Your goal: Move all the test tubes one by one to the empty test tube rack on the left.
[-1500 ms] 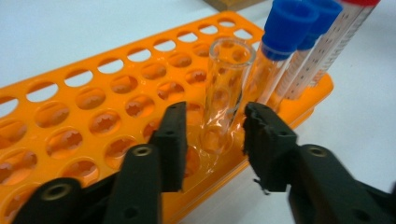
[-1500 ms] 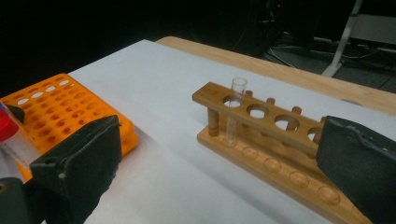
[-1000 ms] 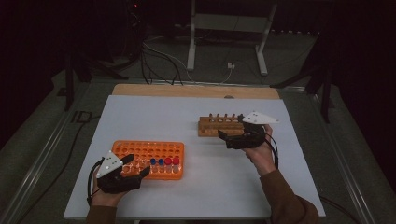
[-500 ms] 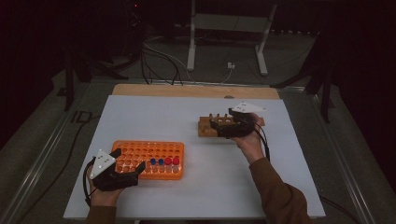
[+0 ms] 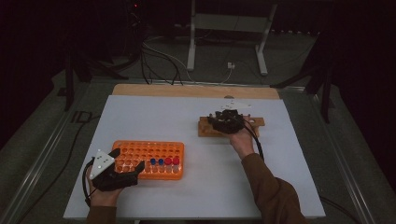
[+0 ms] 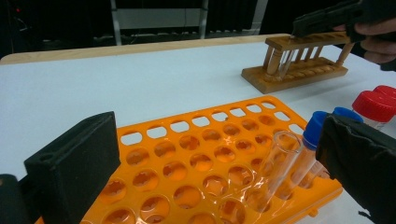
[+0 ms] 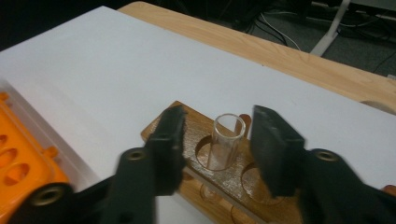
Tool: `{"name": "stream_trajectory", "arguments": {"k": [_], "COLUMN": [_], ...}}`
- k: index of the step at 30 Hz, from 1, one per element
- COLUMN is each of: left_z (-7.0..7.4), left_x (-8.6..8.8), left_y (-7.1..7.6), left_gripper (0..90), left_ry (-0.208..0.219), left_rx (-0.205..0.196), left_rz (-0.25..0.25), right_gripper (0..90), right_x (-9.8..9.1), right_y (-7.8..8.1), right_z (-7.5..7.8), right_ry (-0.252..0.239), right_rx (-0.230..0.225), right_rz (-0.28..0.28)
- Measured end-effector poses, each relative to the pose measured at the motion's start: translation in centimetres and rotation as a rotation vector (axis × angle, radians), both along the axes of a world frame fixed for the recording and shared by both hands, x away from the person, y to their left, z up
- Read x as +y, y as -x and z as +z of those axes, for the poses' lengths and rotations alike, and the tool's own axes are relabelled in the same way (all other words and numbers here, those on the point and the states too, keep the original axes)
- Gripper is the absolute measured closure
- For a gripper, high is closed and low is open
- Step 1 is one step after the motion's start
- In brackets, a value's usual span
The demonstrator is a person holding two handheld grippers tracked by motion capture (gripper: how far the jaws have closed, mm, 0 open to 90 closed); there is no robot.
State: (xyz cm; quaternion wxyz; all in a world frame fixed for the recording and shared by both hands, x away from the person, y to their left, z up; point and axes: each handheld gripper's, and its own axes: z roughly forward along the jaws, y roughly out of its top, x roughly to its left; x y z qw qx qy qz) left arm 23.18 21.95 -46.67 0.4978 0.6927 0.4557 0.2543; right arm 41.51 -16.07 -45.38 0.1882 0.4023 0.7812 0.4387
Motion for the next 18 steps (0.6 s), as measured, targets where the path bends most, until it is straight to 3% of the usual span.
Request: {"name": "stream_trajectory", "arguments": {"k": [4,8,18], "left_z": [0.01,0.00,-0.01], "left_x": [-0.02,-0.07,-0.16], "left_y": [0.03,0.04,0.06], "left_gripper": [0.4,0.4,0.4], "left_ry": [-0.001,0.001,-0.003], "left_rx": [-0.001,0.000,0.001], "left_rz": [-0.001,-0.001,-0.006], "right_gripper": [66.9,72.1,75.8], "right_x": [0.26,0.69,0.87], "right_y": [-0.21,0.03,0.16], "right_z": [-0.46,-0.53,-0.58], "right_ry": [0.002,0.027,0.037], "right_rx": [0.015,-0.004,-0.020], "right_rz": [0.011,0.018,-0.010]}}
